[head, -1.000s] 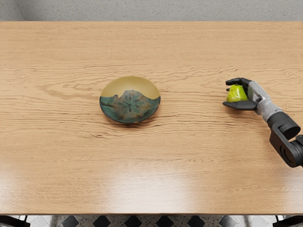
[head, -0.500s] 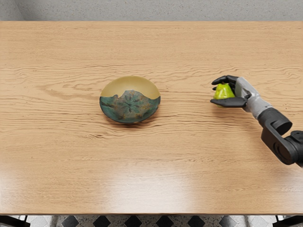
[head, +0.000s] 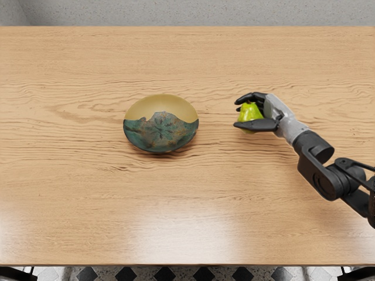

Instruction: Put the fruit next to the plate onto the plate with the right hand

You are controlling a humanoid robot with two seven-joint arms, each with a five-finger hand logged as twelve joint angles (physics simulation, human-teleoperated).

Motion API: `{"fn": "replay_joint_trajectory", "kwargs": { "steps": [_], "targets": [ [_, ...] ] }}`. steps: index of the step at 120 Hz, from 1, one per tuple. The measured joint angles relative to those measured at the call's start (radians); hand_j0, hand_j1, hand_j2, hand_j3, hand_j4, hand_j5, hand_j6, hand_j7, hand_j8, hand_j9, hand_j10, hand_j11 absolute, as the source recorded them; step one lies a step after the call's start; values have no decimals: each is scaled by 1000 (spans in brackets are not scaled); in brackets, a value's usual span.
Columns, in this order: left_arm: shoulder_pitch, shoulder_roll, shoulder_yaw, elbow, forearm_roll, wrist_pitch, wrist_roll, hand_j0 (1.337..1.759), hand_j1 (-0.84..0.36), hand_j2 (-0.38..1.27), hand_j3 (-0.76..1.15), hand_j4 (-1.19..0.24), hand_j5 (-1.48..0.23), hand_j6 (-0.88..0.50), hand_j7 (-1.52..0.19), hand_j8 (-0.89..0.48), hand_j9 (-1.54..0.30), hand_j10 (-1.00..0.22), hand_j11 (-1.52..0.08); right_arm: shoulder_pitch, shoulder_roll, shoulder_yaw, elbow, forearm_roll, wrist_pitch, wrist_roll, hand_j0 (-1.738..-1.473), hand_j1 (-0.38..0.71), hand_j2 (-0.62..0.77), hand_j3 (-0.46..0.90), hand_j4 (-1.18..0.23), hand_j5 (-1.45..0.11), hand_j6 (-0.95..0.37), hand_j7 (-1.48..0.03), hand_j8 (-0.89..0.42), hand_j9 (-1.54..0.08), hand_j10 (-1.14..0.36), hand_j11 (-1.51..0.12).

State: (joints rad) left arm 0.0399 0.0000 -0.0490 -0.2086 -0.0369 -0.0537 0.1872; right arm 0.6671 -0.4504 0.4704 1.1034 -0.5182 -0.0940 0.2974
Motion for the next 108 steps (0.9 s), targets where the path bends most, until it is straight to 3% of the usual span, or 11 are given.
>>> {"fn": "replay_joint_trajectory", "kwargs": {
  "steps": [75, 108],
  "targets": [
    [0, 0, 0, 0, 0, 0, 0, 1658, 349, 0, 0, 0, 0, 0, 0, 0, 0, 0, 0, 98, 143, -9, 6, -7, -23, -119, -1653, 171, -11, 0, -725, -754, -500, -753, -532, -758, -582, -754],
    [0, 0, 0, 0, 0, 0, 0, 1658, 349, 0, 0, 0, 0, 0, 0, 0, 0, 0, 0, 133, 195, -13, 6, -9, -25, -152, -1653, 175, -2, 0, -725, -747, -500, -751, -533, -755, -582, -754]
  ]
}}
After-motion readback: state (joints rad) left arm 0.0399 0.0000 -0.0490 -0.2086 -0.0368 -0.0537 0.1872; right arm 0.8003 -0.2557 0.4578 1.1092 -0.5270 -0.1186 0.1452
